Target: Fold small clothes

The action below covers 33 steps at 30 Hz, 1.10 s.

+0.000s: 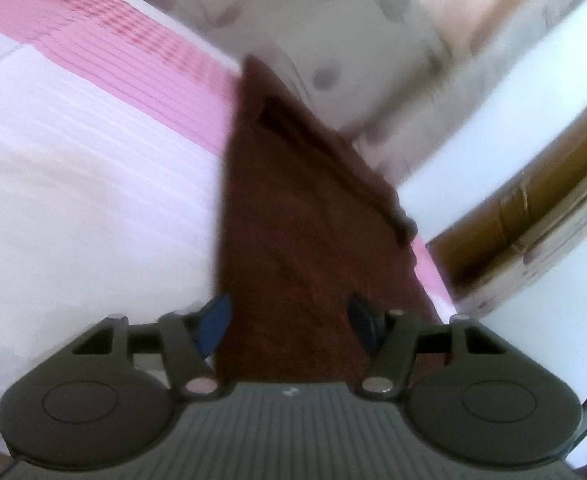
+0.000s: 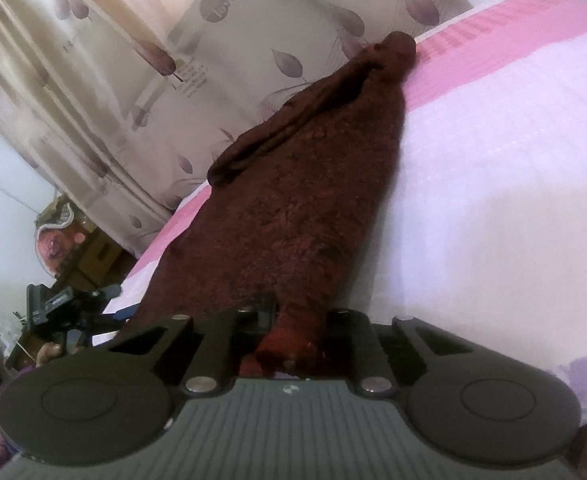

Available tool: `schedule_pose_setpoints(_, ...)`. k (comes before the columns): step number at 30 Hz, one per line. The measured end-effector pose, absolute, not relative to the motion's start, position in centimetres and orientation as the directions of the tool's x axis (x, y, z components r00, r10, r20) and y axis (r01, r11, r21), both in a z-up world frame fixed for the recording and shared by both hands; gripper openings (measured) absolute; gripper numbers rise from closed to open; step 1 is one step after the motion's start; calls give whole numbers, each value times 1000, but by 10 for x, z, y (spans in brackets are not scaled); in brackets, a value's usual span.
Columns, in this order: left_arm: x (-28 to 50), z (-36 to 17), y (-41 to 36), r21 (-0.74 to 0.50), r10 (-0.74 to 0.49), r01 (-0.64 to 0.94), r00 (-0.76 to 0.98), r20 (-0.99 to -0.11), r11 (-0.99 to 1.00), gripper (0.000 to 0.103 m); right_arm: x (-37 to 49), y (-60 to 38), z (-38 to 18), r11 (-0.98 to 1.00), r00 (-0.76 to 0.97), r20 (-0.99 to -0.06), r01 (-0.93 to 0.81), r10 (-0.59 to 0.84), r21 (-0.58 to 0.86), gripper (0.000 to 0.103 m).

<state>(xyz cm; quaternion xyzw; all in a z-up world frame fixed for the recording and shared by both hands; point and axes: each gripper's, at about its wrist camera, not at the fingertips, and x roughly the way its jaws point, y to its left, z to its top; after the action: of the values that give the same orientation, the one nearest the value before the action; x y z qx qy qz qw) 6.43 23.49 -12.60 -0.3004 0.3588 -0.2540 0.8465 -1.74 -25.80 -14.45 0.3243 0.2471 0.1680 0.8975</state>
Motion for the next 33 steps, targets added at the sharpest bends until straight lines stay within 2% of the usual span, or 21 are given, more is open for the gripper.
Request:
schedule_pose_setpoints(3, 66, -129, 241, -706, -675, 198, 544, -498, 680, 65, -17, -258, -143, 737, 815, -346, -140, 466, 662, 18)
schedule_pose_setpoints(7, 67, -133, 233, -726, -735, 250, 471, -487, 641, 65, -12, -266, -144, 695, 799, -333, -142, 501, 705, 19)
schedule_pose_setpoints(10, 78, -141, 228, -769, -777, 254, 447, -444, 586, 62, -12, -267, -146, 686, 798, -326, -145, 507, 713, 19)
schedule_pose_setpoints(11, 82, -142, 223, -761, -776, 268, 447, -445, 591, 59, -12, -267, -146, 686, 798, -325, -146, 508, 713, 19)
schedule_pose_setpoints(13, 88, -144, 213, -732, -757, 282, 461, -464, 620, 39, -10, -267, -146, 684, 797, -325, -145, 509, 715, 19)
schedule_pose_setpoints(15, 91, -147, 213, -736, -755, 275, 467, -460, 619, 33, -9, -268, -147, 679, 794, -327, -142, 513, 720, 18)
schedule_pose_setpoints(20, 83, -150, 219, -745, -776, 298, 450, -442, 597, 33, -14, -267, -144, 701, 798, -338, -142, 499, 699, 22)
schedule_pose_setpoints(23, 89, -149, 217, -763, -790, 289, 430, -437, 578, 39, -14, -268, -144, 694, 809, -322, -139, 491, 707, 27)
schedule_pose_setpoints(25, 94, -148, 212, -777, -803, 292, 427, -416, 558, 49, -9, -269, -143, 682, 801, -326, -134, 502, 719, 30)
schedule_pose_setpoints(29, 95, -144, 196, -723, -770, 328, 465, -436, 608, 49, -3, -268, -139, 681, 788, -362, -98, 499, 726, 30)
schedule_pose_setpoints(30, 93, -144, 193, -712, -757, 325, 481, -443, 623, 42, -3, -267, -139, 686, 789, -367, -93, 493, 721, 30)
schedule_pose_setpoints(31, 91, -144, 190, -702, -741, 315, 498, -451, 639, 19, -2, -264, -137, 705, 790, -379, -92, 482, 703, 25)
schedule_pose_setpoints(32, 89, -144, 189, -695, -727, 303, 509, -461, 652, 14, -2, -260, -136, 727, 788, -395, -95, 472, 680, 22)
schedule_pose_setpoints(33, 87, -145, 188, -695, -716, 287, 522, -463, 659, 14, -2, -257, -136, 737, 788, -405, -90, 464, 670, 15)
